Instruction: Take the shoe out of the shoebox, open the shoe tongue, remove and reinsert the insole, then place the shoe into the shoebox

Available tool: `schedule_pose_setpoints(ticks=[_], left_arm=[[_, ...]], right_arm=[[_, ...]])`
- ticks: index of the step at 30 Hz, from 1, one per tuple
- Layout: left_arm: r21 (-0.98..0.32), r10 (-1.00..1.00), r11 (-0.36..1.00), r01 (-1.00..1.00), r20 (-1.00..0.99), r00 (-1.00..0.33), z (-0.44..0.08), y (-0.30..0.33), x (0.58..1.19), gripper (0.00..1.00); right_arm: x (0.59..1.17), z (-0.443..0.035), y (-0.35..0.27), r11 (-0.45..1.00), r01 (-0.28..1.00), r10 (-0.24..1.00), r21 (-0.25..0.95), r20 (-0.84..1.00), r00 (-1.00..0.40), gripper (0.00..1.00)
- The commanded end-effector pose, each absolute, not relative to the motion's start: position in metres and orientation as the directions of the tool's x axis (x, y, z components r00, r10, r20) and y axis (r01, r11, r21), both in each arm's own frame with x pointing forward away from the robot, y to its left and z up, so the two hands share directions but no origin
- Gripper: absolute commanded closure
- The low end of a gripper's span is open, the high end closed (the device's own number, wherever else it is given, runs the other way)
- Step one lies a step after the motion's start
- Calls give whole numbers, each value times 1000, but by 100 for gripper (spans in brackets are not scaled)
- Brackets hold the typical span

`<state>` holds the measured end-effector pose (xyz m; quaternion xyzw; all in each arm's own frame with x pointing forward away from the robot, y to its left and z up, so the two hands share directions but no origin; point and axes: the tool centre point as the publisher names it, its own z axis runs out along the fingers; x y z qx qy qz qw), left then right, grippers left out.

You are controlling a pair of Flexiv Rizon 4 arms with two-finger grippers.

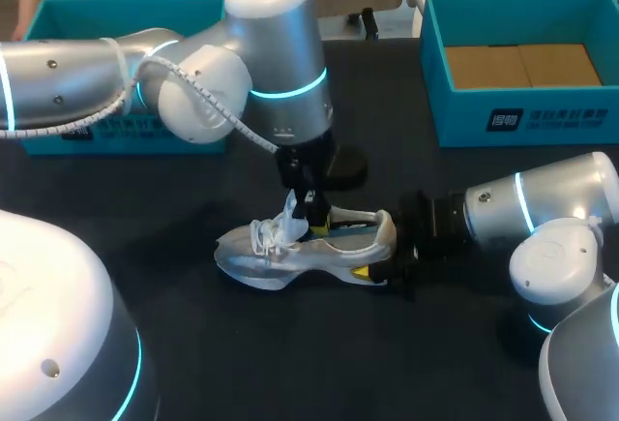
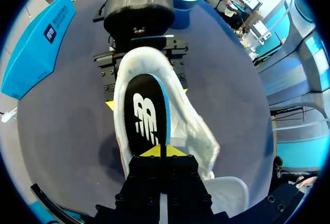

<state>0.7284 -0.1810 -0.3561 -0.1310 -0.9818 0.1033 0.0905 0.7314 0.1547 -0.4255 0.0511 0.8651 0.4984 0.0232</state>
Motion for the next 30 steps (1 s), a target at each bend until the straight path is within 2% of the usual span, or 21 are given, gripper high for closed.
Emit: schedule_pose_setpoints(ticks=[1, 13, 30], left_arm=[[-251, 273, 939, 234, 136, -952, -347, -171, 725, 100], [-310, 265, 926, 215, 130, -955, -329, -169, 723, 100], [-378, 298, 897, 228, 137, -945, -310, -206, 731, 100]], right_arm=[[732, -431, 160, 502, 67, 113, 863, 11, -994, 100], [732, -431, 160, 502, 67, 113, 863, 11, -994, 100], [732, -431, 160, 502, 67, 113, 863, 11, -994, 100]])
